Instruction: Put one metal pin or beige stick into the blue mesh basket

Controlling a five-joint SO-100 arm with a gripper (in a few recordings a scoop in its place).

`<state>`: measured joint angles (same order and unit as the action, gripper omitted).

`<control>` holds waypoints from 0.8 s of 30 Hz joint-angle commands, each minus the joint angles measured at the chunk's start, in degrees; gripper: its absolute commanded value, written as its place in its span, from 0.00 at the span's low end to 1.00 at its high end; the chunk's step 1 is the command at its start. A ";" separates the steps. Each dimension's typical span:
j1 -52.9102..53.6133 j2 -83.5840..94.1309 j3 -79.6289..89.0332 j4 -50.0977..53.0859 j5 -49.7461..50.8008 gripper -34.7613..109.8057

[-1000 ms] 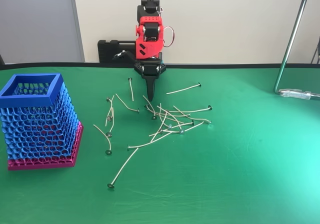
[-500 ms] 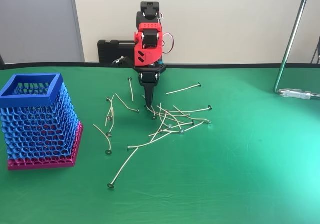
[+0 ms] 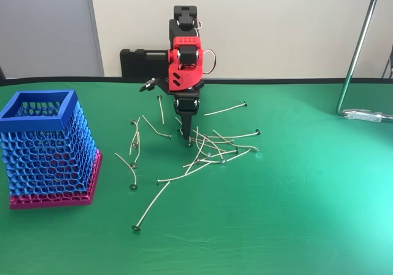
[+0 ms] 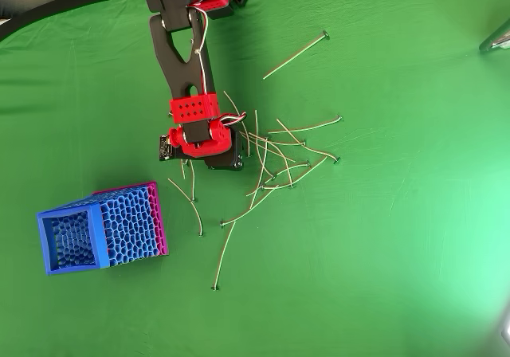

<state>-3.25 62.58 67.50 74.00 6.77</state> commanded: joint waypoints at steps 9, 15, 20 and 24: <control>-0.44 -2.02 -4.22 0.18 -1.67 0.36; -0.62 -3.34 -4.57 0.00 -2.11 0.36; -0.62 -3.69 -4.75 -0.35 -2.55 0.36; -0.79 -4.22 -4.92 -0.35 -3.16 0.35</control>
<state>-3.34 58.01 64.69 74.00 3.96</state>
